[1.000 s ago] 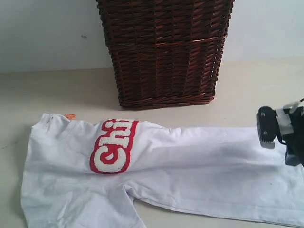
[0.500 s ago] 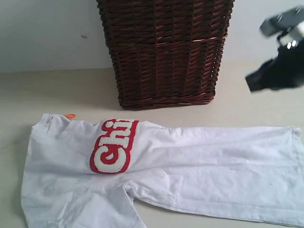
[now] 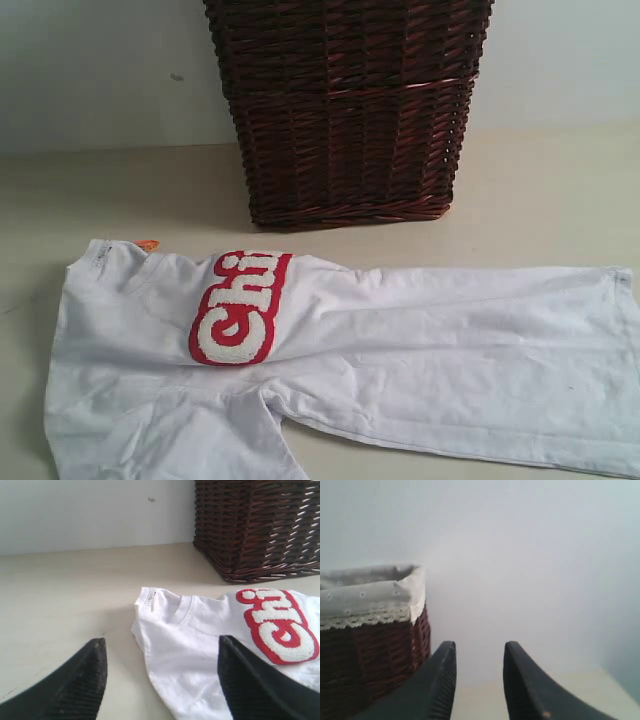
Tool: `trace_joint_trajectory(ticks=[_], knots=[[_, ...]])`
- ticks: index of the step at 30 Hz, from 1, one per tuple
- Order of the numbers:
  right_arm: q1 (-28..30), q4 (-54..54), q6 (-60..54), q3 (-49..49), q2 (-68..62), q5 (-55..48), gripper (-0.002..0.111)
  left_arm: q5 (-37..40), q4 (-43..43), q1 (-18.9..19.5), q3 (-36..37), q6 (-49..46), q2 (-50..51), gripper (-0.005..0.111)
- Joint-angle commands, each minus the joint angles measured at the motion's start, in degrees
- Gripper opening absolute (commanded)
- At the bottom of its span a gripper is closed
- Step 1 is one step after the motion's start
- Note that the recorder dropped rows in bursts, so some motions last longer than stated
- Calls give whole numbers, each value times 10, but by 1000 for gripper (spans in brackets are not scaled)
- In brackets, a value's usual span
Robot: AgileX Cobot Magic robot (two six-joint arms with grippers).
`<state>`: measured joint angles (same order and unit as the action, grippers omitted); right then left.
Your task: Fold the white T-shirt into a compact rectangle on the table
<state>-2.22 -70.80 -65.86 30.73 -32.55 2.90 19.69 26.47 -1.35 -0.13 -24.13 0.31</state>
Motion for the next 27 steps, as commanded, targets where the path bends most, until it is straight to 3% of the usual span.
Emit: trace_joint_trajectory(ticks=[1,9,18,21,27], knots=[[2,44,-61,-73,160,15,34,-3,-2,-4,1,3,-3,62],[2,37,-70,-104,303,-10,34,-3,-2,-4,1,3,-3,62],[2,39,-69,-148,320,3,34,-3,-2,-4,1,3,-3,62],[2,45,-18,-202,320,12,35,-3,-2,-4,1,3,-3,62],[2,187,150,-280,320,45,36,-3,-2,-4,1,3,-3,62]])
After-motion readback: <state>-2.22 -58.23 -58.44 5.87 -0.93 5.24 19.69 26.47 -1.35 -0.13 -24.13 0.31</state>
